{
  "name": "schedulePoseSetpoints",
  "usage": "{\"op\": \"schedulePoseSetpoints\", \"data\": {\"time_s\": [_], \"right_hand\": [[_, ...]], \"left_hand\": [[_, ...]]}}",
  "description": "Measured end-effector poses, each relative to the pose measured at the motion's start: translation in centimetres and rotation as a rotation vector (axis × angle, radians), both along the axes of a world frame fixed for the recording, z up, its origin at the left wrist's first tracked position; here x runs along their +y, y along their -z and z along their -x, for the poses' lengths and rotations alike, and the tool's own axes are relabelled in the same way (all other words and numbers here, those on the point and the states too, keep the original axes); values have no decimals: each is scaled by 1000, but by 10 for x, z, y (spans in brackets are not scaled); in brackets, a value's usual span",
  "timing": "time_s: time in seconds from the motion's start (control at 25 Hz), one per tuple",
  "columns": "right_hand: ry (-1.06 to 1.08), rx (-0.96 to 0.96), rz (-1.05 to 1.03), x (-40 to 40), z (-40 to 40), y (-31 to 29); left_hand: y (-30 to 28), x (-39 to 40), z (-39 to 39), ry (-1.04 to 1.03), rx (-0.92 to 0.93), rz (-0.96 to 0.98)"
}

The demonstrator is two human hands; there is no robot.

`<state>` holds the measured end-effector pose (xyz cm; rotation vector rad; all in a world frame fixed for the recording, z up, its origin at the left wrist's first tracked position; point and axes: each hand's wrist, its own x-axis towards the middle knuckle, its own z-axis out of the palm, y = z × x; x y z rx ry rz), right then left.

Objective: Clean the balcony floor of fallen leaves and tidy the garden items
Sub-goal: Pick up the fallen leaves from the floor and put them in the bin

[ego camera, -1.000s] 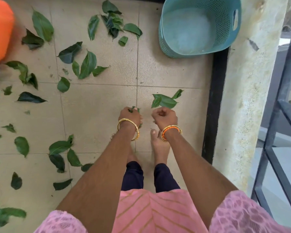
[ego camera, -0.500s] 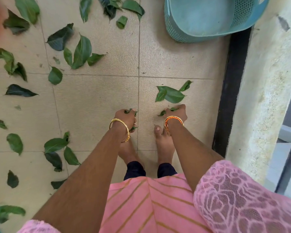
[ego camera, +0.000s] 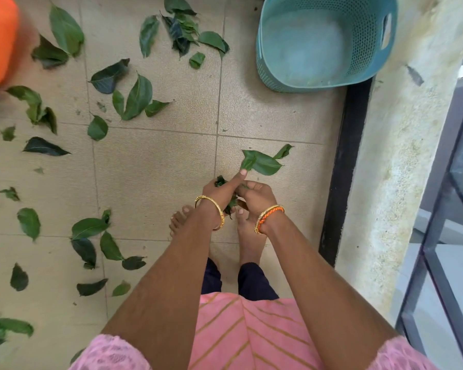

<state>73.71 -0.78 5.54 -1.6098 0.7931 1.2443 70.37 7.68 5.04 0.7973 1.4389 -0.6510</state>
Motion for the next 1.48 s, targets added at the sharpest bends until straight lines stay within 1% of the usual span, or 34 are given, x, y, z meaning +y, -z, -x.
{"op": "schedulePoseSetpoints", "data": {"time_s": [0.12, 0.24, 0.28, 0.32, 0.36, 0.44, 0.48, 0.6, 0.72, 0.84, 1.0, 1.12, 1.2, 1.28, 1.4, 1.48], "right_hand": [[-43, -72, -34, -5, -8, -3], [-104, 36, -177, -15, -22, 3], [-118, 61, -190, -17, -26, 5], [-142, 33, -151, -20, -29, 11], [-194, -62, -46, -22, -33, 17], [-387, -307, 240, -33, -46, 35], [-484, -383, 334, -39, -54, 44], [-684, -434, 420, -45, -72, 74], [-874, -502, 515, -29, -63, 97], [-852, -575, 534, -18, -50, 110], [-832, -649, 401, -12, -40, 117], [-783, -670, 362, -12, -41, 117], [-758, -653, 353, -13, -44, 112], [-676, -599, 332, -13, -49, 101], [-509, -513, 270, -7, -50, 67], [-464, -483, 203, 2, -45, 38]], "left_hand": [[6, 0, 0, -112, 16, 47], [9, 5, 2, -118, 37, 75], [9, 7, 1, -121, 34, 88], [10, 8, 0, -123, 38, 90], [11, 10, -1, -117, 48, 82], [16, 13, -1, -77, 70, 59], [18, 14, 0, -48, 76, 60], [30, 18, 2, 1, 75, 83], [44, 21, 5, 5, 73, 35], [48, 23, 8, 10, 86, 31], [50, 28, 10, 40, 89, -23], [51, 34, 7, 36, 84, -38], [49, 38, 5, 13, 78, -43], [45, 41, 3, -15, 65, -50], [32, 41, 2, -46, 38, -46], [12, 38, 0, -94, -18, -36]]}}
